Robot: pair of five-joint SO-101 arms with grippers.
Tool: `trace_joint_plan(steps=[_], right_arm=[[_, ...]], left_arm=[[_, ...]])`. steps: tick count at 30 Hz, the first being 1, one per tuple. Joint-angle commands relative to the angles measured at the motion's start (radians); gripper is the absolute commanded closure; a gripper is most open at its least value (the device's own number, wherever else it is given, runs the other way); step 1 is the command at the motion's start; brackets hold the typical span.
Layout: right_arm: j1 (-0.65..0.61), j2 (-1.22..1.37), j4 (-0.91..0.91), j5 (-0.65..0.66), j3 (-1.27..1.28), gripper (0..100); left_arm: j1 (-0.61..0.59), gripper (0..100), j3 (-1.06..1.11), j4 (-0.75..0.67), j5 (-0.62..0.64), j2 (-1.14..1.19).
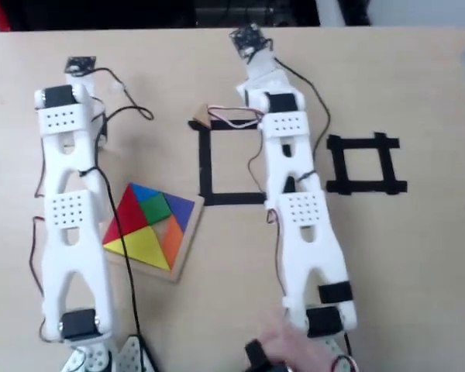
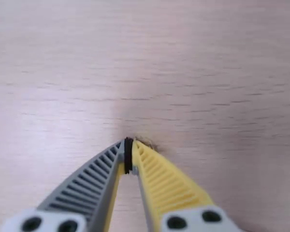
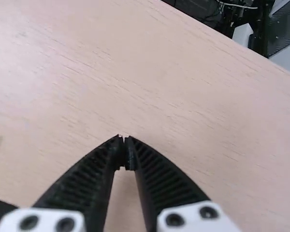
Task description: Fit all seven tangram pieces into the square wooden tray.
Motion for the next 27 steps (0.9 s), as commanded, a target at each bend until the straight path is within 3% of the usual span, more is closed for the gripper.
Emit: trace_joint_plan(steps=[1, 8, 14, 23, 27], right_arm=[[0.028, -0.111, 0.097, -0.035, -0.054, 98.7], [0.023, -0.12, 0.173, -0.035, -0.07, 98.7], [0.068, -0.13, 0.199, -0.034, -0.071, 98.7], [0.198, -0.196, 0.278, -0.028, -0.07, 98.7], [0.227, -0.2, 0.287, -0.028, -0.07, 98.7]], left_arm=[[-0.015, 97, -0.047, 0.009, -0.012, -0.041], [0.004, 97, -0.05, 0.009, -0.008, -0.075], [0.012, 97, -0.048, 0.009, 0.12, -0.158], [0.061, 97, -0.05, -0.118, 0.117, -0.173], [0.087, 97, -0.05, -0.141, 0.031, -0.178]])
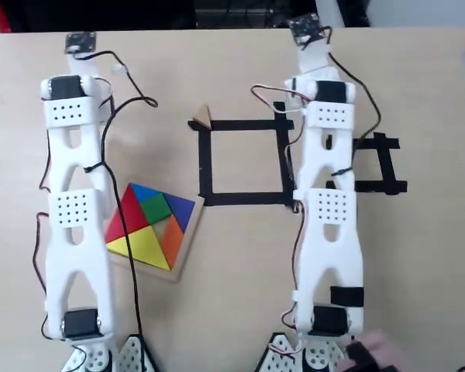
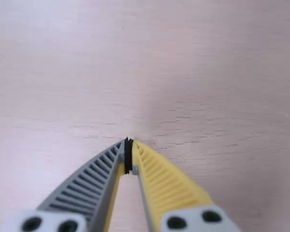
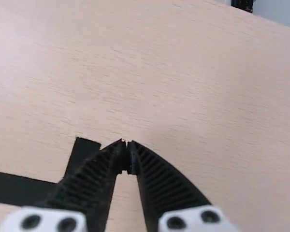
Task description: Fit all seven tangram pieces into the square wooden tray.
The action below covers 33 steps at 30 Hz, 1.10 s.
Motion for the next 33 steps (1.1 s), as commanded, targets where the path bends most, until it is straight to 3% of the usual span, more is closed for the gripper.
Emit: trace_joint_plan(steps=[1, 7, 13, 19, 27, 29, 33], right_arm=[[0.048, -0.081, 0.017, 0.002, -0.05, 98.7], [0.055, -0.087, 0.057, 0.002, -0.051, 98.7], [-0.003, -0.113, 0.066, 0.002, -0.047, 98.7], [-0.061, -0.114, 0.068, 0.075, -0.045, 98.7], [-0.107, -0.124, 0.169, 0.071, -0.05, 98.7], [-0.126, -0.143, 0.236, 0.071, -0.053, 98.7], [-0.112, -0.228, 0.42, 0.071, -0.051, 98.7]], left_arm=[[0.035, 97, -0.05, -0.032, -0.089, -0.091], [0.039, 97, -0.05, -0.021, -0.075, -0.157], [0.042, 97, -0.047, 0.121, -0.081, -0.199], [0.035, 97, -0.048, 0.117, -0.081, -0.196], [0.048, 97, -0.048, 0.117, -0.075, -0.187], [0.056, 97, -0.05, 0.087, -0.075, -0.187], [0.156, 97, -0.018, -0.103, -0.083, -0.135]])
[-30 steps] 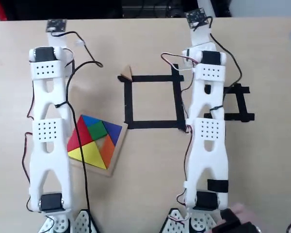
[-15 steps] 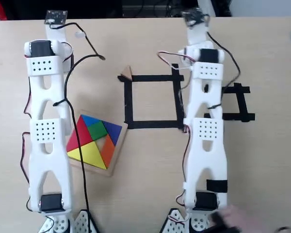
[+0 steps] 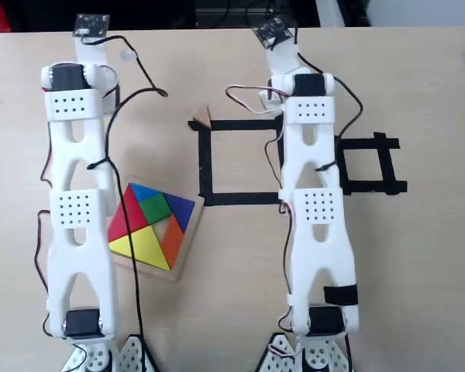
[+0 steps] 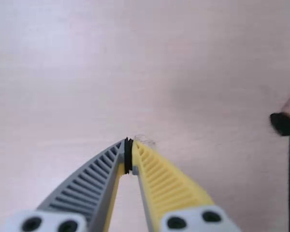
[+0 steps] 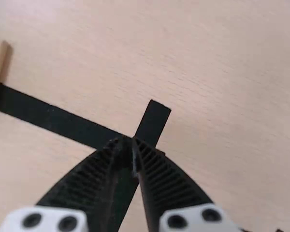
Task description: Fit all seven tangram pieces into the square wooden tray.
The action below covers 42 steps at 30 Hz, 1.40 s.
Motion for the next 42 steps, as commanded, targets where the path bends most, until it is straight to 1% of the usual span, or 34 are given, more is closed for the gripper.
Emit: trace_joint_plan(steps=[1, 3, 7, 11, 14, 19, 20, 21, 24, 26, 28, 30, 32, 34, 36, 37, 42], right_arm=[[0.021, -0.159, 0.178, 0.002, -0.05, 98.7], [0.061, -0.17, 0.216, -0.02, -0.05, 98.7], [0.143, -0.157, 0.218, -0.13, -0.048, 98.7], [0.152, -0.14, 0.226, -0.15, -0.048, 98.7], [0.152, -0.125, 0.226, -0.15, -0.048, 98.7], [0.167, -0.105, 0.226, -0.15, -0.05, 98.7], [0.173, -0.105, 0.226, -0.15, -0.05, 98.7], [0.184, -0.108, 0.226, -0.15, -0.05, 98.7], [0.233, -0.12, 0.219, -0.15, -0.051, 98.7], [0.27, -0.13, 0.218, -0.152, -0.05, 98.7], [0.292, -0.133, 0.218, -0.153, -0.05, 98.7], [0.296, -0.13, 0.221, -0.15, -0.047, 98.7], [0.296, -0.124, 0.224, -0.15, -0.045, 98.7], [0.296, -0.113, 0.222, -0.15, -0.048, 98.7], [0.292, -0.102, 0.218, -0.15, -0.048, 98.7], [0.292, -0.097, 0.216, -0.15, -0.048, 98.7], [0.288, -0.097, 0.207, -0.152, -0.048, 98.7]], left_arm=[[0.12, 97, -0.01, -0.183, -0.005, 0.02], [0.154, 97, -0.028, -0.184, -0.003, 0.06], [0.2, 97, -0.053, -0.077, 0.006, 0.069], [0.275, 97, -0.051, 0.055, 0.101, -0.041], [0.338, 97, -0.05, 0.044, 0.118, -0.092], [0.43, 97, -0.05, 0.015, 0.137, -0.051], [0.45, 97, -0.051, -0.003, 0.161, -0.046], [0.466, 97, -0.051, -0.051, 0.186, -0.035], [0.483, 97, -0.047, -0.262, 0.226, -0.017], [0.501, 97, -0.039, -0.377, 0.222, 0.02], [0.545, 97, -0.038, -0.411, 0.219, 0.055], [0.582, 97, -0.01, -0.414, 0.201, 0.091], [0.588, 97, -0.001, -0.423, 0.127, 0.13], [0.567, 97, -0.041, -0.454, 0.064, 0.169], [0.552, 97, -0.05, -0.434, 0.046, 0.181], [0.552, 97, -0.05, -0.4, 0.043, 0.176], [0.59, 97, -0.05, -0.098, 0.044, 0.021]])
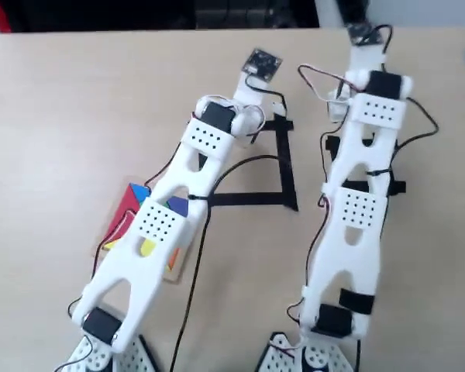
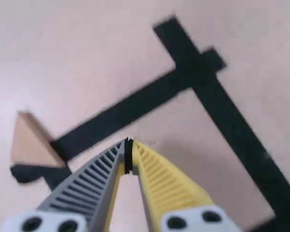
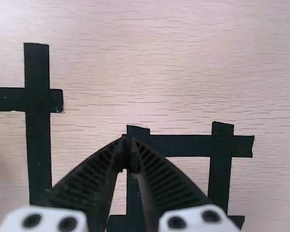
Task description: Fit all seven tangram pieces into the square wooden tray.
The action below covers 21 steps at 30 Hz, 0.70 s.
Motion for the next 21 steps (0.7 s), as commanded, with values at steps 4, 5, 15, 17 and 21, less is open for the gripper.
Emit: trace_joint_plan(steps=[4, 5, 15, 17, 21], right_arm=[[-0.025, -0.007, -0.006, -0.008, -0.047, 98.7], [-0.028, -0.007, -0.006, -0.008, -0.047, 98.7], [-0.038, -0.007, -0.006, -0.008, -0.045, 98.7], [-0.041, -0.005, -0.005, -0.008, -0.044, 98.7], [-0.041, 0.012, -0.005, -0.008, -0.047, 98.7]], left_arm=[[0.013, 97, -0.047, 0.368, -0.006, -0.347], [-0.002, 97, -0.045, 0.371, -0.006, -0.394], [-0.245, 97, -0.042, 0.338, -0.186, -0.572], [-0.292, 97, -0.01, 0.239, -0.187, -0.503], [-0.395, 97, 0.019, 0.003, -0.144, -0.345]])
